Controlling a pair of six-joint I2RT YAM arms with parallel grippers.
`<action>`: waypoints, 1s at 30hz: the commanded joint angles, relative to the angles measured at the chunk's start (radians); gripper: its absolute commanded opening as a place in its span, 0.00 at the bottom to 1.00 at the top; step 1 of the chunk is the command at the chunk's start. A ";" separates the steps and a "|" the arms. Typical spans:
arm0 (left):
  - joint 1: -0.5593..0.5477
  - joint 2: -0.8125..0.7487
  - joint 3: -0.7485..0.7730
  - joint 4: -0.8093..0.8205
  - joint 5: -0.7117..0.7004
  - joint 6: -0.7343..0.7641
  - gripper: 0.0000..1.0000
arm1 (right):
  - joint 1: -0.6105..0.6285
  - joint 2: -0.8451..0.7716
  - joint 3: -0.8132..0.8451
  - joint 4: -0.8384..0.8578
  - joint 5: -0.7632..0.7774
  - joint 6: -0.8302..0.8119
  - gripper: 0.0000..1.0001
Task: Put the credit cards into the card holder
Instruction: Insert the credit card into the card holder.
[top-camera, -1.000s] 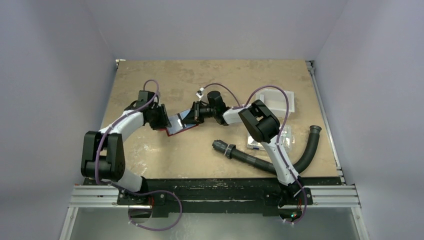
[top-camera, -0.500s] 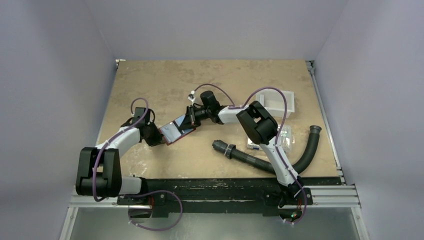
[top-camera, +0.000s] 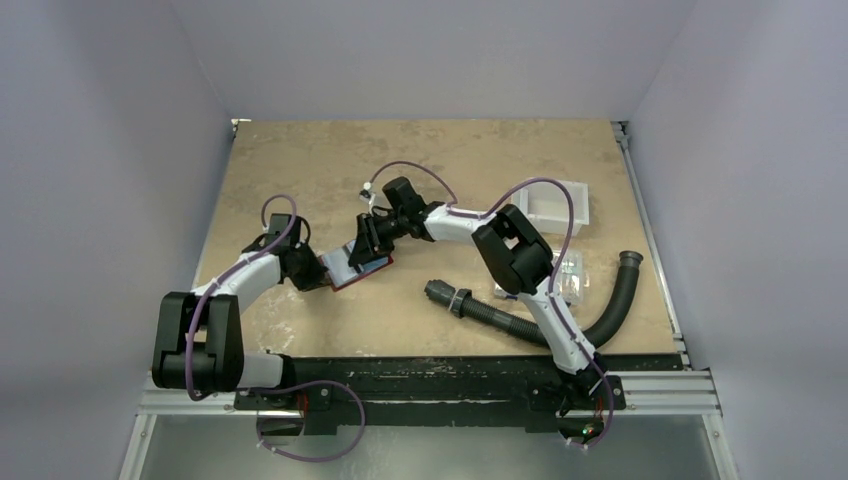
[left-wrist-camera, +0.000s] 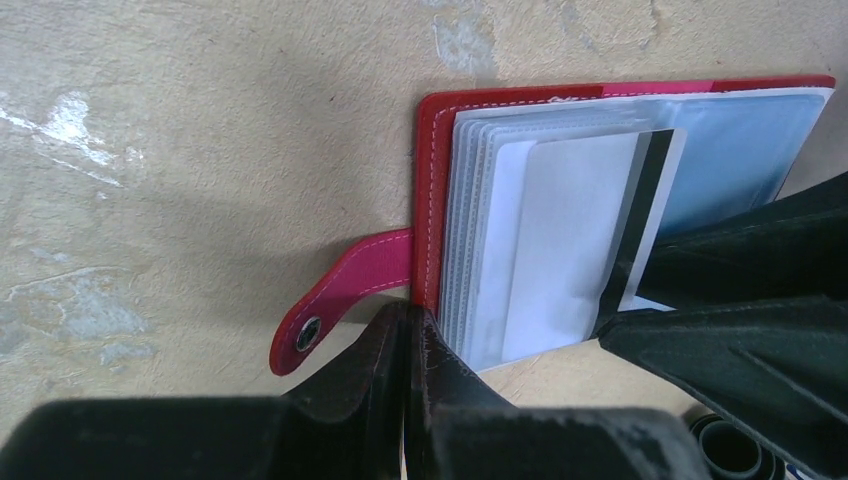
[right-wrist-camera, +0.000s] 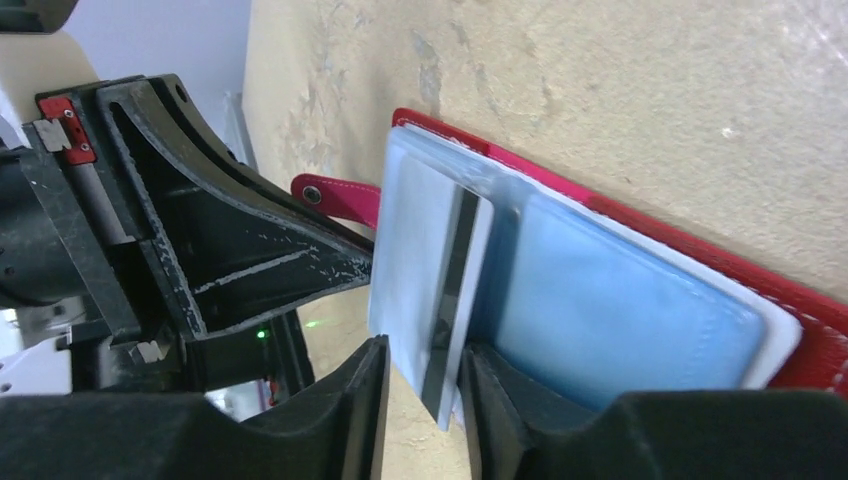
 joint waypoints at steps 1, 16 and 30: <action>0.002 0.006 -0.034 0.031 -0.082 -0.002 0.00 | 0.013 -0.066 0.070 -0.308 0.205 -0.185 0.45; 0.002 0.032 -0.024 0.045 -0.071 0.015 0.00 | 0.023 -0.131 0.104 -0.432 0.402 -0.327 0.58; 0.002 0.053 -0.010 0.050 -0.046 0.035 0.00 | 0.147 -0.108 0.130 -0.406 0.432 -0.411 0.64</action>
